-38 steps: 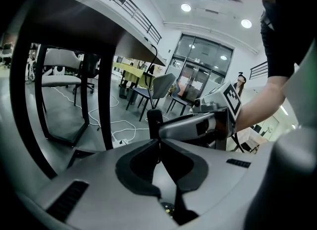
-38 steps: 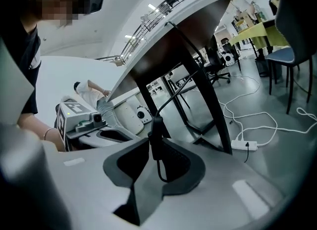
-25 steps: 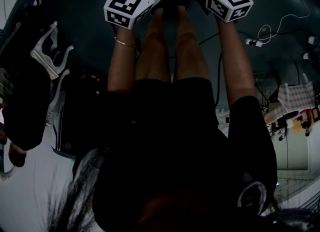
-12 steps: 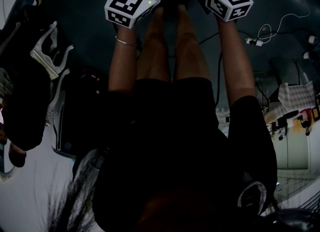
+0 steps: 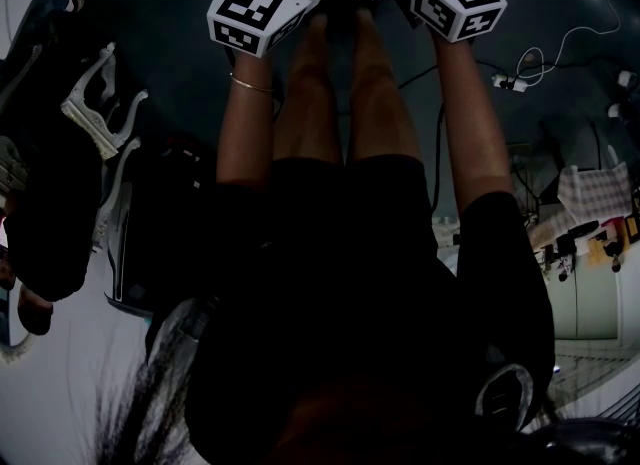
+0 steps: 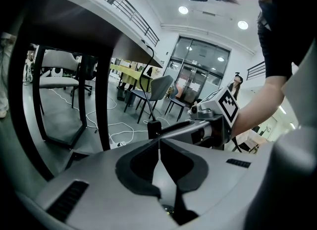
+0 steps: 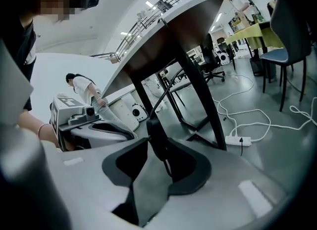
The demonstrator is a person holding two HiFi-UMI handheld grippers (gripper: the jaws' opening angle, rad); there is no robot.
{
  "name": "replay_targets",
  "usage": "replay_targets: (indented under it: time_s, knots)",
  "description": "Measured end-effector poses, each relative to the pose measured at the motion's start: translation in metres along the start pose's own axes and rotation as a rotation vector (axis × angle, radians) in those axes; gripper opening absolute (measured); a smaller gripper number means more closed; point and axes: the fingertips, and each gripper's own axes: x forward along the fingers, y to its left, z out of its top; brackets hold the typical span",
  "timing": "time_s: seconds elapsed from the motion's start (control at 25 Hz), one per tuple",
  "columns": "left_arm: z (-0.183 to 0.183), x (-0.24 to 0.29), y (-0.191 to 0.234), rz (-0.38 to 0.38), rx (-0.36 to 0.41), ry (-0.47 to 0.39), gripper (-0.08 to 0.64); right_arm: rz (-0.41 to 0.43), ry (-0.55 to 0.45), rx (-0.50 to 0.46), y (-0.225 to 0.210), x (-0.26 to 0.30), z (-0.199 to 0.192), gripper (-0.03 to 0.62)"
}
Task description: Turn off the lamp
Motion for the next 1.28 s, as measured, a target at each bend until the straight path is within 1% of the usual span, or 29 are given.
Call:
replay_targets:
  time_s: [0.6, 1.28]
  knots:
    - [-0.0034, -0.0002, -0.0020, 0.000, -0.009, 0.005, 0.018, -0.019, -0.002, 0.016, -0.0044, -0.0020, 0.0004, 0.114]
    - [-0.0062, -0.0030, -0.0047, 0.006, -0.011, 0.003, 0.018, -0.032, -0.014, 0.018, -0.0028, -0.0036, 0.0016, 0.123]
